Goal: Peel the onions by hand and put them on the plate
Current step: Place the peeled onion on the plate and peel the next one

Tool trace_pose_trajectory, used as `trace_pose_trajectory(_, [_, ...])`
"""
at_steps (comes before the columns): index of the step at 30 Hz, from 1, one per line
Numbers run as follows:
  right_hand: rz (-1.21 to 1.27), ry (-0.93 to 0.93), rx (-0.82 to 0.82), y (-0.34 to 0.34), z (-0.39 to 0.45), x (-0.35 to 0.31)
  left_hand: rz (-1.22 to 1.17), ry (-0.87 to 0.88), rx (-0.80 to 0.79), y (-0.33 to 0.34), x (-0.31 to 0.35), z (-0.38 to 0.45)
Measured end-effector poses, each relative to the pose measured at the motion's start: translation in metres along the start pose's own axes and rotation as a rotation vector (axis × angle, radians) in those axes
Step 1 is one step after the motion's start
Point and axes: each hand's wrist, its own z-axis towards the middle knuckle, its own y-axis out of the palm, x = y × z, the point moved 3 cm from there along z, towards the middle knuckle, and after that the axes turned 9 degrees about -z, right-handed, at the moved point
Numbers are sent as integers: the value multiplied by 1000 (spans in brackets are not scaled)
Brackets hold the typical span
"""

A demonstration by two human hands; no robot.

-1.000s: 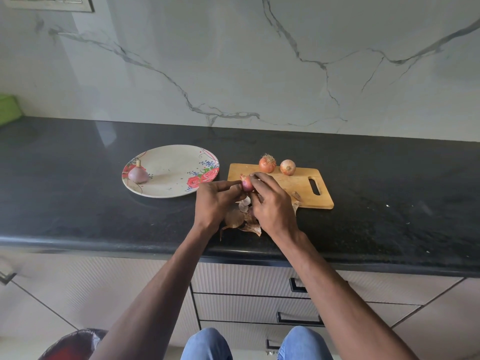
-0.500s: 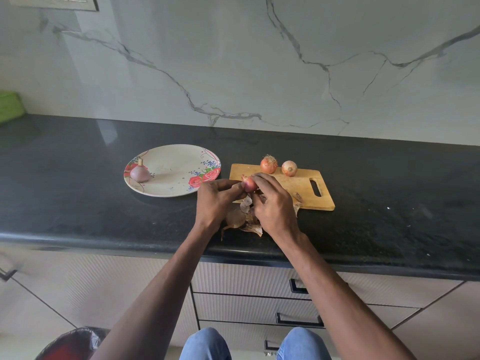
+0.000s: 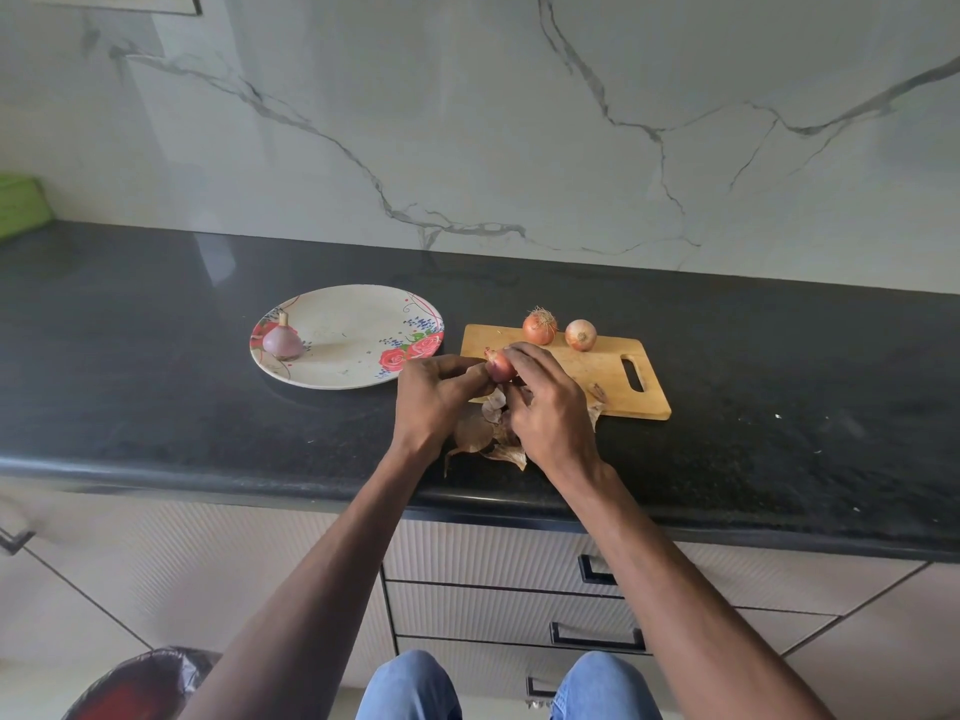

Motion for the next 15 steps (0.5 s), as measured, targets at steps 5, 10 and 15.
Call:
trace_pose_trajectory(5, [-8, -2, -12, 2, -1, 1, 15, 11, 19, -1, 0, 0])
trace_pose_trajectory(10, [-20, 5, -18, 3, 0, 2, 4, 8, 9, 0, 0, 0])
trace_pose_trajectory(15, [-49, -6, -26, 4, 0, 2, 4, 8, 8, -2, -1, 1])
